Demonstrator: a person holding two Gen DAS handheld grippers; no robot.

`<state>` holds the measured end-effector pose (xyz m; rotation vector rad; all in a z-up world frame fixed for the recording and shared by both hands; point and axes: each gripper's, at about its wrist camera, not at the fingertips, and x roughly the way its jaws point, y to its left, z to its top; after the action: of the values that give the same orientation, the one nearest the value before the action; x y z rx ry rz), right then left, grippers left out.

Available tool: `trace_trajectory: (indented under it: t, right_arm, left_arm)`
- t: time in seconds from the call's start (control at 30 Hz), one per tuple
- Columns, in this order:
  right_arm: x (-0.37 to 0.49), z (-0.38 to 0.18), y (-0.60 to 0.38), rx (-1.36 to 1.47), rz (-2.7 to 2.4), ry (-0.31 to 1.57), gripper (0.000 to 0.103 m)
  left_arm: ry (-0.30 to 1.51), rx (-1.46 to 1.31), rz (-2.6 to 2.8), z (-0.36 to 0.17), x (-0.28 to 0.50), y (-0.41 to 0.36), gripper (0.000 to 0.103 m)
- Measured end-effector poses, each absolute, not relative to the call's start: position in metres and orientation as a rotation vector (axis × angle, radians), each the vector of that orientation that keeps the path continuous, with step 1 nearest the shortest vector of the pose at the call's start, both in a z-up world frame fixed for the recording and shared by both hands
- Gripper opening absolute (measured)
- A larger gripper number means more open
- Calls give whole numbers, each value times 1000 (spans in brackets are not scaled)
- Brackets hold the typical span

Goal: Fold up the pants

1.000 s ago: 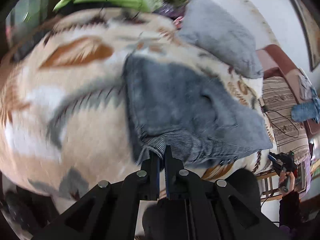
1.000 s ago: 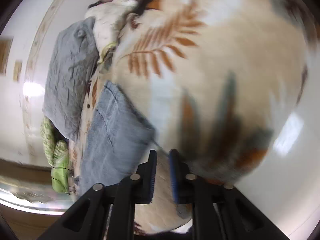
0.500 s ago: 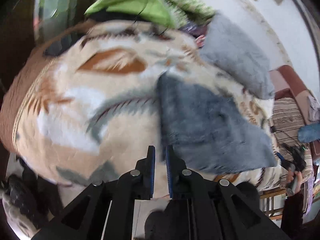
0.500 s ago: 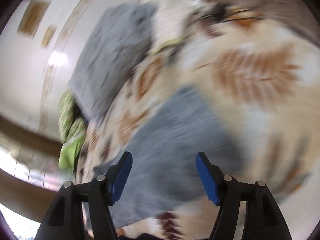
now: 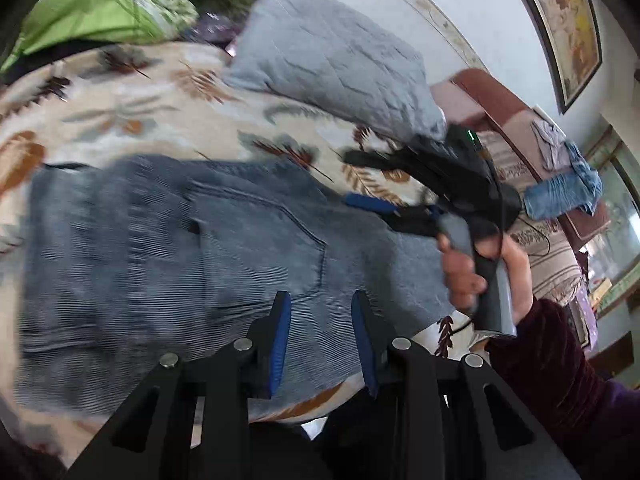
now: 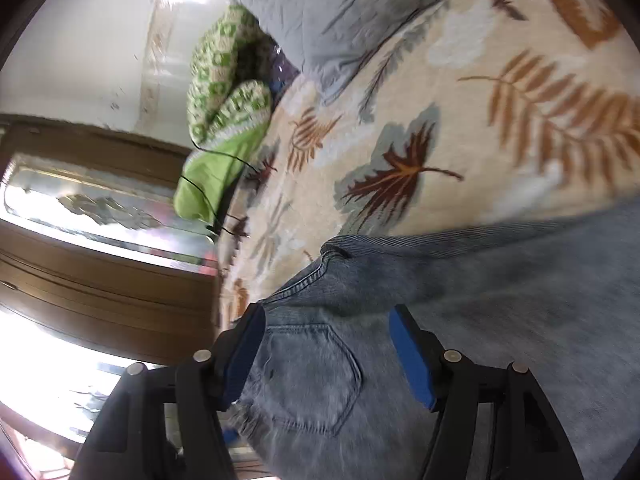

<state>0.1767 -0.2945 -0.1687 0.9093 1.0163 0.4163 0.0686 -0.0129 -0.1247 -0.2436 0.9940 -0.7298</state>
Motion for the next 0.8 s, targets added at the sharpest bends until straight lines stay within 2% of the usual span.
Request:
trace_trajectory:
  t: [0.03,0.1,0.27,0.3,0.43,0.6,0.73,0.8]
  right_arm:
    - [181,-171,-291,907,421,1027,65]
    - [187,-178,-282,907,439,1077,56]
    - [210,-200,-260,789,357,1178,43]
    - [215,-203,-260,777,332,1179,38]
    - [233,-205,-263,750,271,1157,30]
    - [249,-201,-263,725,264,1191,29]
    - [231,-172,-297,808,294,1013,30]
    - [222,-161,-311,791,274,1001,32]
  left_arm:
    - [1009,-218,-729,-132,69,-21,32]
    - [1030,-162,-717,-142,66,-30,32]
    - [1117,-175,-698,-173,64,-28,31]
    - [1136,-193,-700,-179,63,-25,31]
    - [1118,-210,-721,-187,53,-15,30]
    - [1151,-275,-721,-187,56,-9,30]
    - [1134,-267,-708,-173,52,5,30]
    - [1091,-244,-676,-160,52,10,31]
